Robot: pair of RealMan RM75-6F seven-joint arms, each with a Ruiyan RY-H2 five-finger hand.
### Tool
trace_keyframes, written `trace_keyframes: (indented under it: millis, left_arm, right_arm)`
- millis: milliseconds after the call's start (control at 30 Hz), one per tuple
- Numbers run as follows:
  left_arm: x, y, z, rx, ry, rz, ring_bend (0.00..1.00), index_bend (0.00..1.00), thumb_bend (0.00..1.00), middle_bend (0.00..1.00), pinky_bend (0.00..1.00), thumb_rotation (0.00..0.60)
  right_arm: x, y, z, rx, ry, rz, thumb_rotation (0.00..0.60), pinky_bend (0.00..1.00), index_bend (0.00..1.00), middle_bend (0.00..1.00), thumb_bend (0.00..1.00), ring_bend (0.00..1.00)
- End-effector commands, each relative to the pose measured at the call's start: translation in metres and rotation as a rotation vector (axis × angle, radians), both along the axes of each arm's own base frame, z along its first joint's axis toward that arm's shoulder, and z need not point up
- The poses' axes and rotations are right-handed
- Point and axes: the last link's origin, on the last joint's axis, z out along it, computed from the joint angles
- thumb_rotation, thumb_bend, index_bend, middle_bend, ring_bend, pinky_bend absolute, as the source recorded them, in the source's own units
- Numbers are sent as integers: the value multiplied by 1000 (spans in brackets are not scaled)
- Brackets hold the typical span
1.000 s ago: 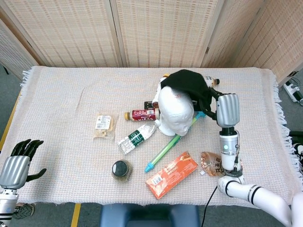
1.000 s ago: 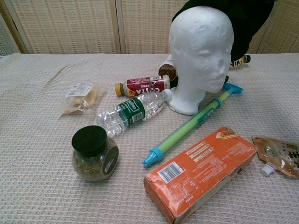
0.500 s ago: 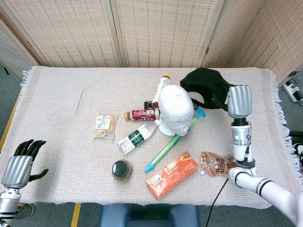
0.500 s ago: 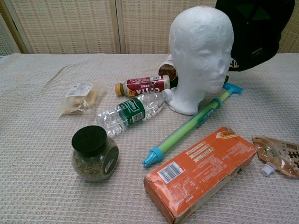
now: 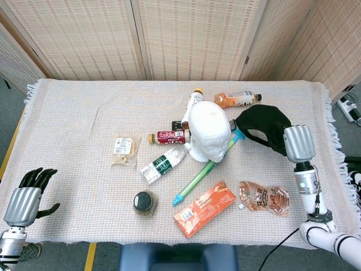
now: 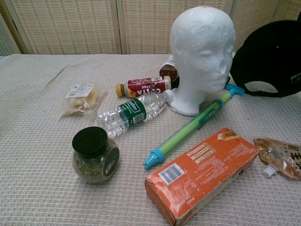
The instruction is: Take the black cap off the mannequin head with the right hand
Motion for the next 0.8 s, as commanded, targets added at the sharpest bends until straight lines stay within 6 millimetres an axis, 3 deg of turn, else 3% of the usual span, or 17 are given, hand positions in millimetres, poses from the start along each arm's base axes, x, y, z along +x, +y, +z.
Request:
trace_keyframes:
  millis: [33, 167, 233, 300, 333, 400, 467, 567, 800]
  left_arm:
    - [1, 0, 0, 0, 0, -4, 110, 176, 204, 194, 144, 600]
    - [2, -1, -1, -5, -2, -3, 108, 170, 205, 193, 144, 600]
    - [2, -2, -1, -7, -1, -1, 108, 170, 205, 192, 144, 600]
    - [2, -2, -1, -8, 0, 1, 107, 169, 205, 191, 144, 600]
    - [2, -2, -1, -7, 0, 1, 107, 169, 205, 190, 144, 600]
    - [2, -1, -1, -8, -1, -1, 105, 168, 205, 188, 143, 600]
    - [2, -1, -2, -10, -1, -3, 104, 166, 204, 187, 144, 600]
    - [2, 0, -2, -13, 0, -2, 103, 163, 205, 185, 144, 600]
    - [1, 1, -2, -14, -4, 0, 103, 162, 204, 184, 144, 600]
  right_arm:
    - [-8, 5, -16, 50, 26, -13, 600, 1000, 858, 755, 629, 958]
    - [-17, 8, -35, 128, 90, -46, 600, 1000, 769, 735, 559, 868]
    - [-22, 10, -41, 171, 124, -72, 600, 1000, 646, 678, 431, 767]
    - [-25, 12, -45, 218, 148, -108, 600, 971, 414, 532, 208, 607]
    - [-26, 13, -47, 237, 154, -122, 600, 927, 329, 469, 143, 547]
    - [-27, 16, -47, 273, 164, -153, 600, 699, 101, 289, 21, 357]
    - [-26, 20, -45, 292, 166, -173, 600, 531, 10, 182, 0, 242]
    - [-24, 28, -37, 292, 161, -182, 582, 421, 0, 100, 0, 151]
    - [-24, 60, -6, 226, 160, -182, 576, 411, 0, 92, 0, 146]
